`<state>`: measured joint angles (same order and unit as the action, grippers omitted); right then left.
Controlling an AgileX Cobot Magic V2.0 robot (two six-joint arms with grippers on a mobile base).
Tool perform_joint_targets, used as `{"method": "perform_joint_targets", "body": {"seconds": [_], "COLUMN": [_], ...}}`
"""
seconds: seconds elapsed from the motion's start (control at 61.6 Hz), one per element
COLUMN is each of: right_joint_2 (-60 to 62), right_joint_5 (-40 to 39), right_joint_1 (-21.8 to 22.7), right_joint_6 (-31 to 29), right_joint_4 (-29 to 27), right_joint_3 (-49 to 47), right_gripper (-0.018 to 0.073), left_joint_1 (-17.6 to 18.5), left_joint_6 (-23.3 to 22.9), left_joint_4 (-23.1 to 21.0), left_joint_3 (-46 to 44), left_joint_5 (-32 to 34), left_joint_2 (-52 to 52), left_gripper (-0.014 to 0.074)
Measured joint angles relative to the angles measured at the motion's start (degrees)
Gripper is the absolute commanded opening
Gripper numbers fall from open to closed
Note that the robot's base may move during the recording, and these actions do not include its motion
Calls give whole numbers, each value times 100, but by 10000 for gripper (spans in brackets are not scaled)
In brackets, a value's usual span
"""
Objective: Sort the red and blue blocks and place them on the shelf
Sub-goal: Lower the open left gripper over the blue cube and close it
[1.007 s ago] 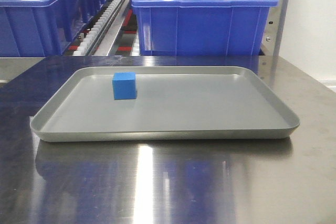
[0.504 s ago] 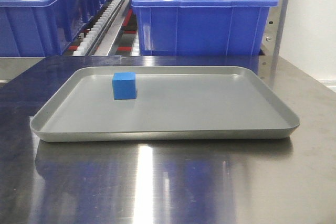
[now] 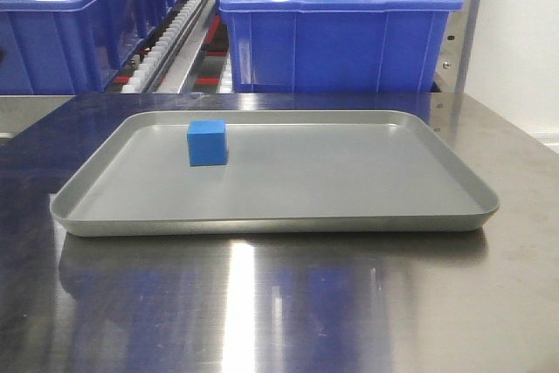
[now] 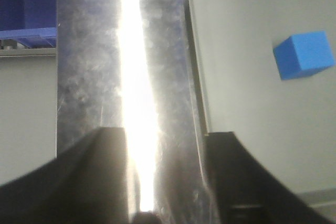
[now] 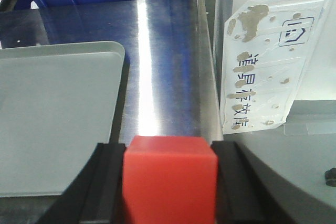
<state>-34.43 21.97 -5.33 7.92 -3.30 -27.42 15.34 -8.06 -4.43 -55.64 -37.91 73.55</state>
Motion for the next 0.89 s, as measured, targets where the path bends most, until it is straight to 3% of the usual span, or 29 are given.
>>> {"method": "perform_joint_targets", "body": {"seconds": [0.341,0.439,0.894], "right_joint_2": [0,0,0], "right_joint_5": [0,0,0], "right_joint_1": [0,0,0], "right_joint_6": [0,0,0], "right_joint_4": [0,0,0], "right_joint_3": [0,0,0], "right_gripper": [57,57,57], "left_joint_1": [744,938,1520], "left_joint_6": [13,-175,-391], "left_joint_4": [-177,-212,-226], "left_joint_3": [-1434,-1824,-3153], "left_joint_5": [-362,-363,-417], "left_joint_2": [1425,1883,3451], "left_gripper": [546,542,538]}}
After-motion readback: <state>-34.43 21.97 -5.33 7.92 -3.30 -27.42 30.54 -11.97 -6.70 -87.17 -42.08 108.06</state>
